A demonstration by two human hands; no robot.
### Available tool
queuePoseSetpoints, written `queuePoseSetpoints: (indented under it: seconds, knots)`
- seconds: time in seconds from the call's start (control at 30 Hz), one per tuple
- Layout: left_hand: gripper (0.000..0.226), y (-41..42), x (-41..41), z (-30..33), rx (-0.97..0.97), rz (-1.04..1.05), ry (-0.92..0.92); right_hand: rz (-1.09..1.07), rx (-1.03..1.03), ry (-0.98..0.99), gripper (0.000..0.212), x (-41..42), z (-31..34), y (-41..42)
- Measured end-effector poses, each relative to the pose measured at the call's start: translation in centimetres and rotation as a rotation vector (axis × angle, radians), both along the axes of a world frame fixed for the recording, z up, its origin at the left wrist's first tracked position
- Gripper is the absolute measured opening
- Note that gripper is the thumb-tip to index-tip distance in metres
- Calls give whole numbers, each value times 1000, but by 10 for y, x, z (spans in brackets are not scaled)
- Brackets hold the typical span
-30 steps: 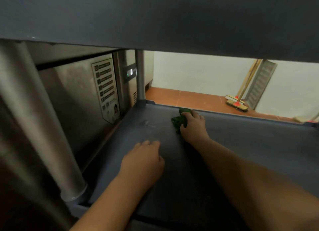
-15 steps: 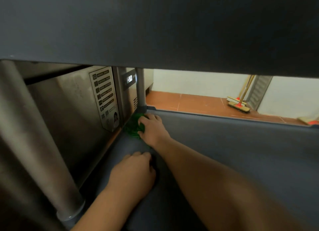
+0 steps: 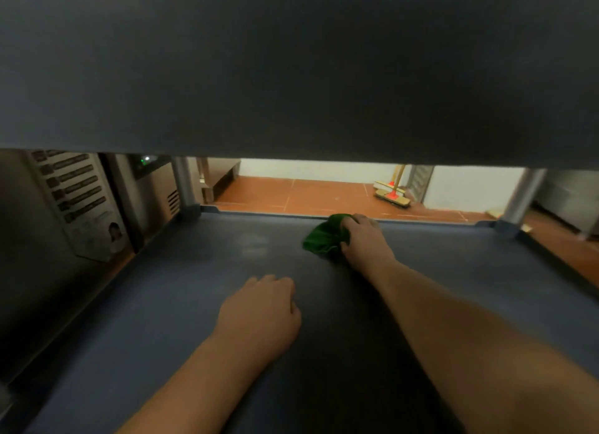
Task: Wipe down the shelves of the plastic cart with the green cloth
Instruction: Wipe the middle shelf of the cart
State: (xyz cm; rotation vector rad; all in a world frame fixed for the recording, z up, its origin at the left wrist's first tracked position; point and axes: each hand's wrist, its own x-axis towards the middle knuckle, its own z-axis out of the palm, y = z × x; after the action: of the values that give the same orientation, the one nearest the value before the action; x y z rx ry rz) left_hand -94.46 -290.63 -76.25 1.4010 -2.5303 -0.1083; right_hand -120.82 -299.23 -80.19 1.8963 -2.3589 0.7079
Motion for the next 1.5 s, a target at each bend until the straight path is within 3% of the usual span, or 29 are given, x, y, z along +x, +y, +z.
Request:
queuePoseSetpoints:
  seconds: [0.27, 0.57, 0.67, 0.8, 0.97, 1.13, 1.5]
  knots:
    - [19, 32, -105, 1, -8, -103, 26, -242, 23, 36, 29, -167, 7, 87]
    - [28, 64, -191, 11, -27, -209, 6, -494, 34, 13, 37, -268, 17, 169]
    - [29, 64, -196, 16, -29, -217, -3, -511, 23, -18, 52, -273, 16, 171]
    - [28, 50, -171, 19, -9, -183, -2, -558, -126, -168, 72, -254, 7, 150]
    - [28, 27, -123, 15, 14, -129, -11, -587, -236, -289, 64, -206, 8, 108]
    - [26, 7, -67, 5, 51, -77, 8, -451, -232, -384, 51, -140, 3, 48]
    - [20, -29, 79, 11, 29, 42, 82, -89, -269, -567, 57, 118, -1, -75]
